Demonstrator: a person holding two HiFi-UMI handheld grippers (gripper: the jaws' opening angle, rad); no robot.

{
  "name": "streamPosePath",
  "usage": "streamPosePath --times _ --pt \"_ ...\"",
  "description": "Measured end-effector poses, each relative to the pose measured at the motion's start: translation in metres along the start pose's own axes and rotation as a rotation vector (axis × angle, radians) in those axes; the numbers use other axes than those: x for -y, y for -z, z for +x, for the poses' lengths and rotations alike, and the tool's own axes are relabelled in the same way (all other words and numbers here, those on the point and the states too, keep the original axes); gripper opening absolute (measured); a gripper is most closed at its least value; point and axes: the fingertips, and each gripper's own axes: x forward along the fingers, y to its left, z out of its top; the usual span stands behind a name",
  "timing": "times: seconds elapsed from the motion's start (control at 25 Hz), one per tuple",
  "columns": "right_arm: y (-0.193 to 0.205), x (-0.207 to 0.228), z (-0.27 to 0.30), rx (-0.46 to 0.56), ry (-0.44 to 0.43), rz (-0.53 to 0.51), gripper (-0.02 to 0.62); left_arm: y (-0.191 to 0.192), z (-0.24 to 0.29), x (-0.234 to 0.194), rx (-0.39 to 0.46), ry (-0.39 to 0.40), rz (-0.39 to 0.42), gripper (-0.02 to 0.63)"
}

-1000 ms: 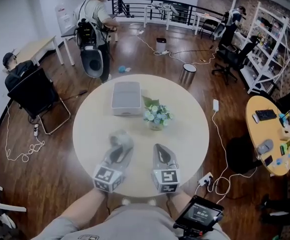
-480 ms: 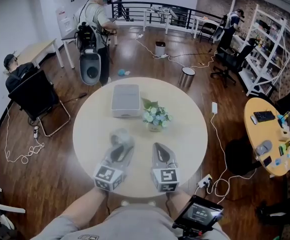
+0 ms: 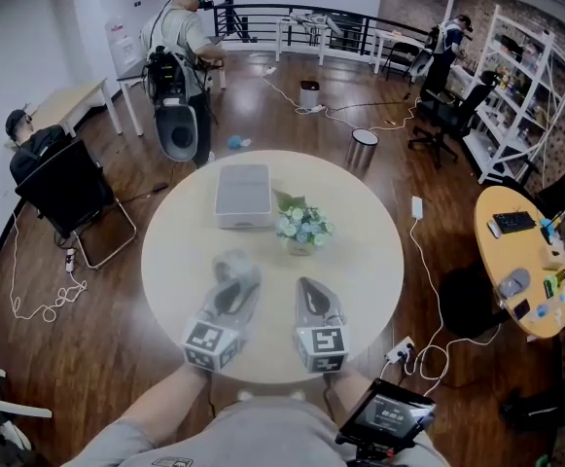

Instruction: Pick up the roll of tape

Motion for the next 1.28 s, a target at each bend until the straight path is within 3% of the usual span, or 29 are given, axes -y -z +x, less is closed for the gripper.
streamPosePath --times 1.28 --pt "0.0042 -0.0016 0.0033 -0.022 -0.006 -0.003 0.011 -0.0011 0.0014 -0.004 -0.012 0.001 0.025 0.097"
